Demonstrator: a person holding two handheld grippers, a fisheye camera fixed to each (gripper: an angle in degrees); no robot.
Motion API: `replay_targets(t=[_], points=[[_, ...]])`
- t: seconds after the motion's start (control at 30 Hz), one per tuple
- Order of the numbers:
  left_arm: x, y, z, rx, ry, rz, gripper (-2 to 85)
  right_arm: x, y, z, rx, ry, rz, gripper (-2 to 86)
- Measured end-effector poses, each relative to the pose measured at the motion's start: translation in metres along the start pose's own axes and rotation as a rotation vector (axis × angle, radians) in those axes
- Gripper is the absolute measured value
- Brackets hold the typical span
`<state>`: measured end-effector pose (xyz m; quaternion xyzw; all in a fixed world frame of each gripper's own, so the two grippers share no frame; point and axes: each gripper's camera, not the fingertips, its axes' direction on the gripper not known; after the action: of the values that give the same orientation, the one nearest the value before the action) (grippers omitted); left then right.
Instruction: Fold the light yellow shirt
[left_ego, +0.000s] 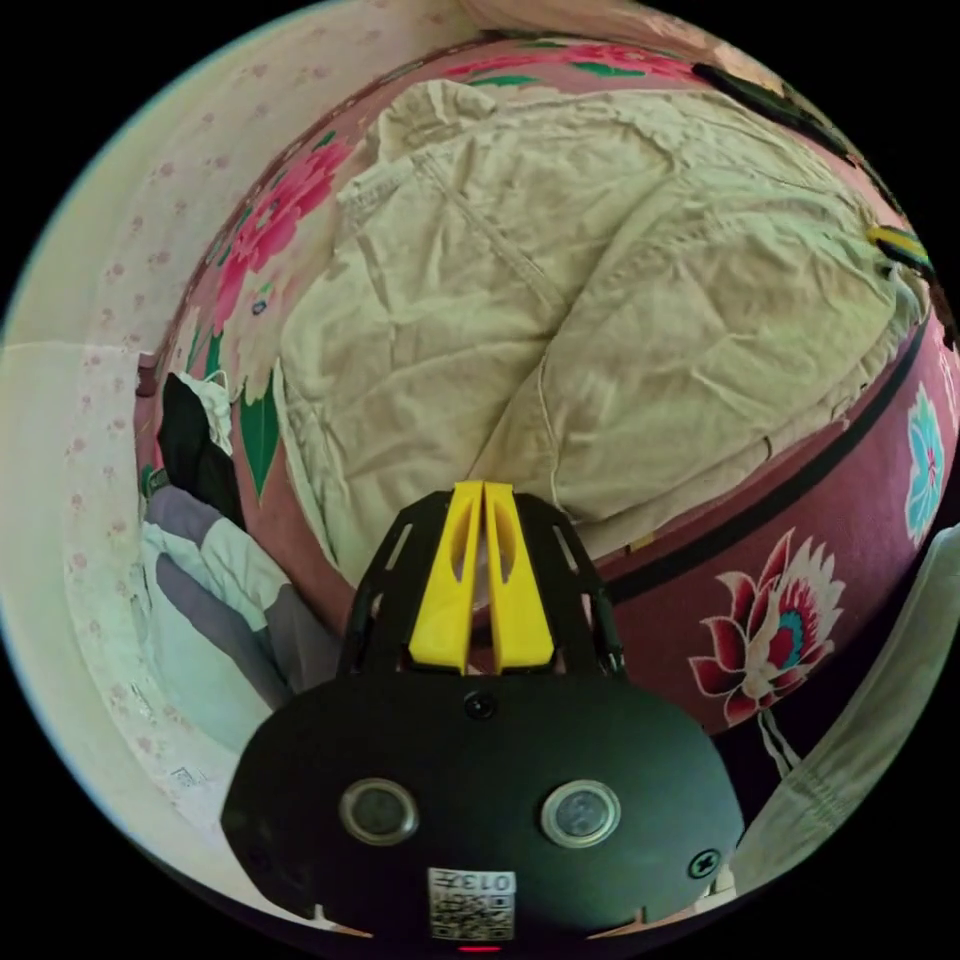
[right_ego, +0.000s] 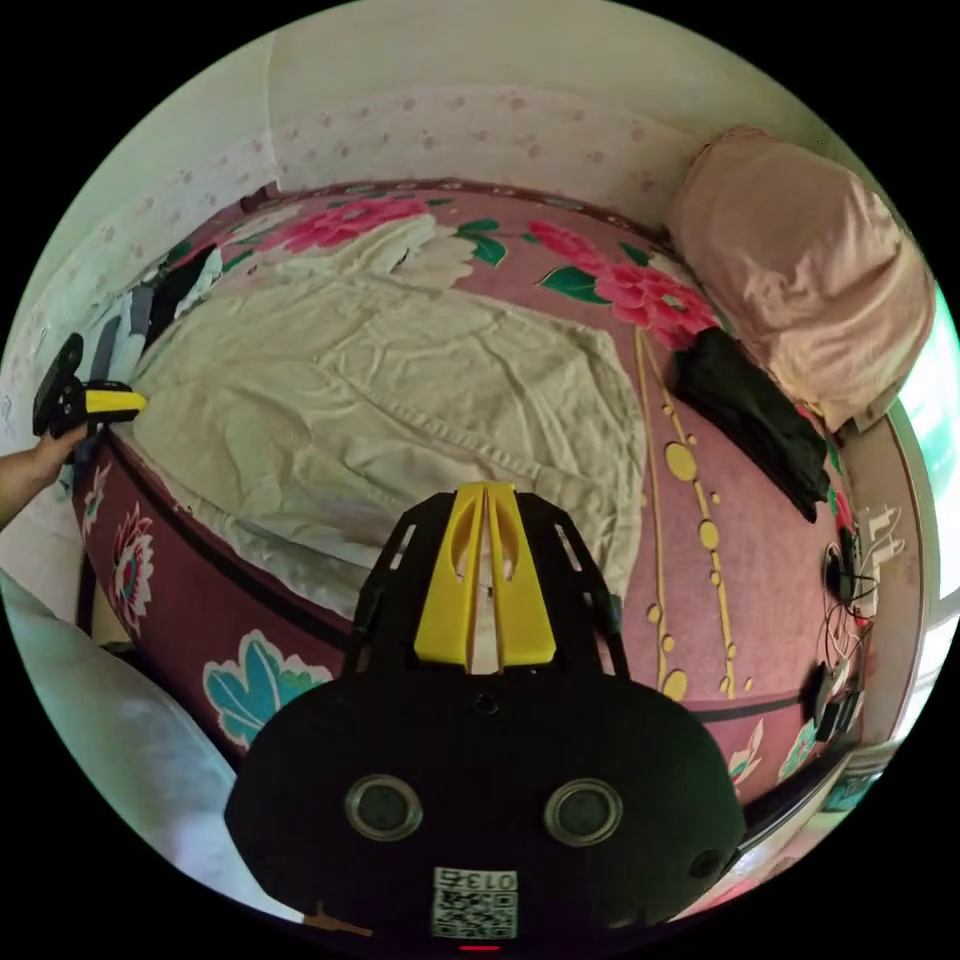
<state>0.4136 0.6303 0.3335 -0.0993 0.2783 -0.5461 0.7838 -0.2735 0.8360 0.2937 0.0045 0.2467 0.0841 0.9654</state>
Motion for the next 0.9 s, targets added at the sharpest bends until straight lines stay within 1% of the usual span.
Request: replay_targets(t=[0.03,0.07,0.13,0.2,0.23,0.27,0.33,0.4,0.43,0.47,0.5,0.57,0.6,0.67,0.8,0.9], points=[[-0.008,0.004,0.005,0.02,0.029,-0.015,-0.3,-0.003,0.001,0.023,-0.063,0.005,-0.011,0.1],[-0.015,0.009,0.009,0.04,0.061,-0.027,-0.3,-0.001,0.005,0.026,-0.002,-0.024,0.003,0.1],[-0.026,0.017,0.013,0.036,0.096,-0.056,-0.2,0.005,0.0,0.031,-0.038,-0.099,0.05,0.2],[-0.049,0.028,0.011,0.039,0.145,-0.14,-0.1,0.011,-0.008,0.017,0.012,-0.163,0.093,0.4],[-0.068,0.039,0.005,0.097,0.168,-0.224,0.0,0.017,-0.012,0.001,0.102,-0.174,0.133,0.7],[-0.089,0.049,-0.003,0.181,0.159,-0.293,0.2,0.021,-0.022,-0.007,0.126,-0.14,0.156,1.0],[-0.118,0.045,-0.01,0.269,0.097,-0.326,0.8,0.024,-0.048,-0.005,0.114,-0.1,0.145,2.0],[-0.145,0.019,-0.007,0.323,0.078,-0.283,1.9,0.024,-0.083,0.007,0.107,-0.113,0.097,3.2],[-0.163,-0.007,0.001,0.348,0.104,-0.239,3.6,0.02,-0.112,0.021,0.082,-0.116,0.051,4.2],[-0.182,-0.037,0.012,0.349,0.153,-0.212,5.1,0.014,-0.144,0.037,0.053,-0.11,-0.017,5.4],[-0.191,-0.054,0.019,0.344,0.183,-0.202,5.7,0.011,-0.16,0.046,0.035,-0.098,-0.042,6.1],[-0.222,-0.122,0.049,0.323,0.29,-0.155,7.6,0.005,-0.223,0.084,-0.018,-0.076,-0.098,7.7],[-0.228,-0.139,0.057,0.317,0.308,-0.149,8.2,0.004,-0.238,0.093,-0.03,-0.081,-0.109,8.0],[-0.247,-0.199,0.084,0.305,0.373,-0.116,10.5,0.003,-0.29,0.13,-0.088,-0.092,-0.162,9.0],[-0.255,-0.264,0.118,0.275,0.478,-0.055,13.4,-0.007,-0.34,0.175,-0.168,-0.048,-0.302,10.4],[-0.237,-0.291,0.145,0.182,0.498,0.052,13.8,-0.02,-0.356,0.218,-0.298,0.005,-0.416,10.4]])
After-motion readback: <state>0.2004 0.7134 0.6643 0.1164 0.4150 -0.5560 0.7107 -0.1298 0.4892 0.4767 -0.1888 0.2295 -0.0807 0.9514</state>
